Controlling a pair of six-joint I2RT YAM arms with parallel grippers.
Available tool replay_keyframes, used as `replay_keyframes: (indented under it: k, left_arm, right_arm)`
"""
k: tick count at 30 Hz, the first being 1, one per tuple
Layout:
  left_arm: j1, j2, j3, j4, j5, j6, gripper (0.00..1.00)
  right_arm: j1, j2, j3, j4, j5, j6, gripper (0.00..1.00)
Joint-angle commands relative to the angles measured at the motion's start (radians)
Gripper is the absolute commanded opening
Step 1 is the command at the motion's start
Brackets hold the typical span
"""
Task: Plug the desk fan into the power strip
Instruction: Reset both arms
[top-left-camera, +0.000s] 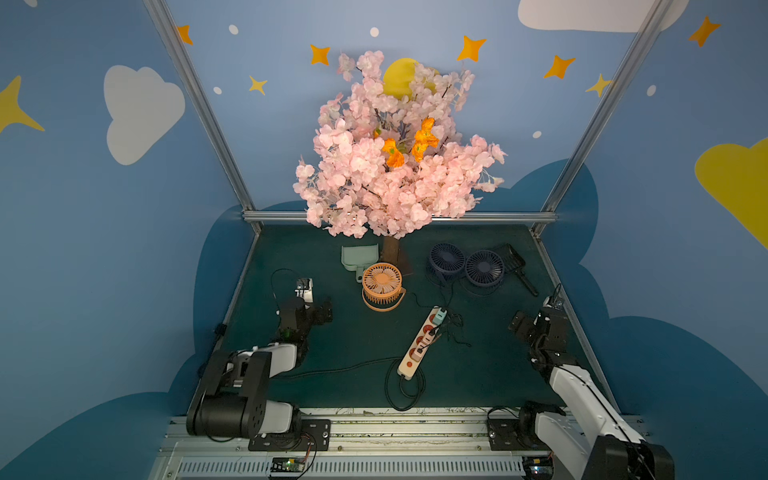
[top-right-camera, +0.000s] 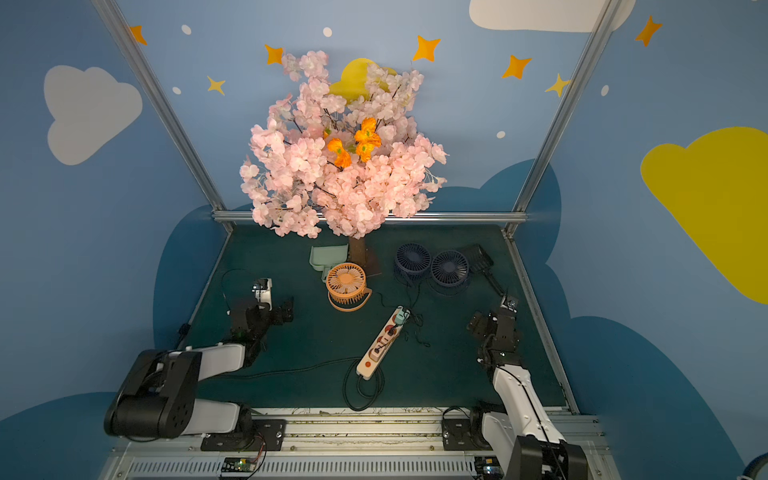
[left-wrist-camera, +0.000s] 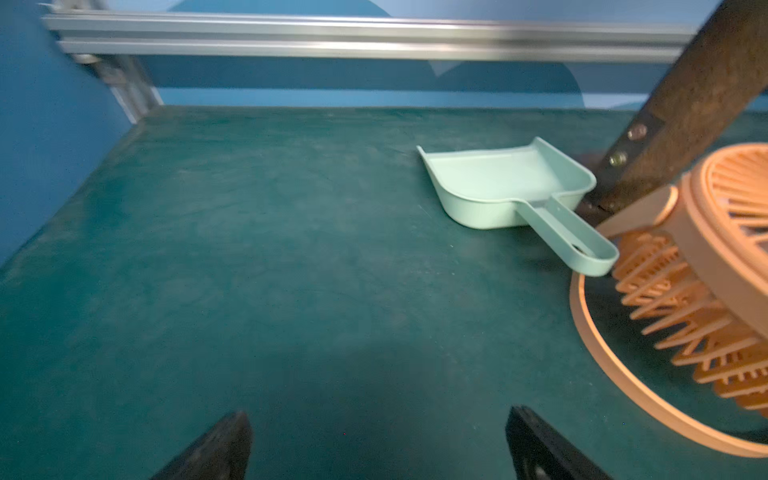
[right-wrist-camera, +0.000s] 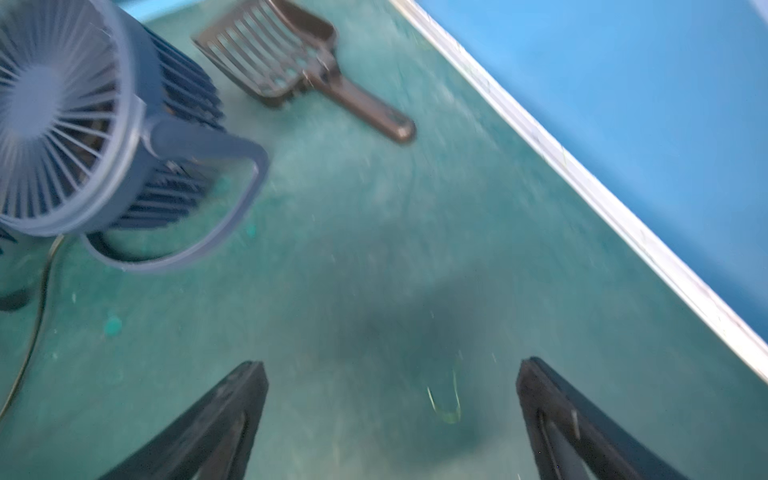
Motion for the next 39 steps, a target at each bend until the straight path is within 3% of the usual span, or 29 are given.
replay_keyframes:
  k: [1,2,5,7,11,15,18,30,39]
  left_arm:
    - [-0.026,0.053,0.0,0.146,0.039,0.114,1.0]
    - [-0.028,0.01,0.027,0.067,0.026,0.112,1.0]
    - [-0.025,0.061,0.043,0.139,-0.009,0.099,1.0]
    - [-0.024,0.032,0.067,0.034,-0.017,0.086,1.0]
    - [-0.025,0.066,0.038,0.146,-0.015,0.096,1.0]
    - [-0.028,0.062,0.041,0.13,-0.003,0.102,1.0]
    - [-0.027,0.062,0.042,0.127,-0.003,0.102,1.0]
    - [-0.026,0.064,0.047,0.123,0.011,0.105,1.0]
    - [-0.006,0.063,0.053,0.11,0.108,0.116,1.0]
  right_arm:
    - [0.02,0.076,-0.03,0.339,-0.046,-0.102,0.98]
    - [0.031,0.116,-0.021,0.367,-0.065,-0.131,0.98]
    - [0.084,0.207,0.034,0.39,-0.066,-0.184,0.98]
    - [0.113,0.265,0.046,0.456,-0.077,-0.222,0.98]
    - [0.134,0.392,0.057,0.573,-0.099,-0.241,0.98]
    - [0.138,0.536,0.1,0.649,-0.128,-0.301,0.98]
    - [0.111,0.536,0.127,0.592,-0.173,-0.304,0.98]
    - [0.1,0.531,0.135,0.555,-0.159,-0.288,0.98]
    - [0.099,0.532,0.136,0.555,-0.159,-0.288,0.98]
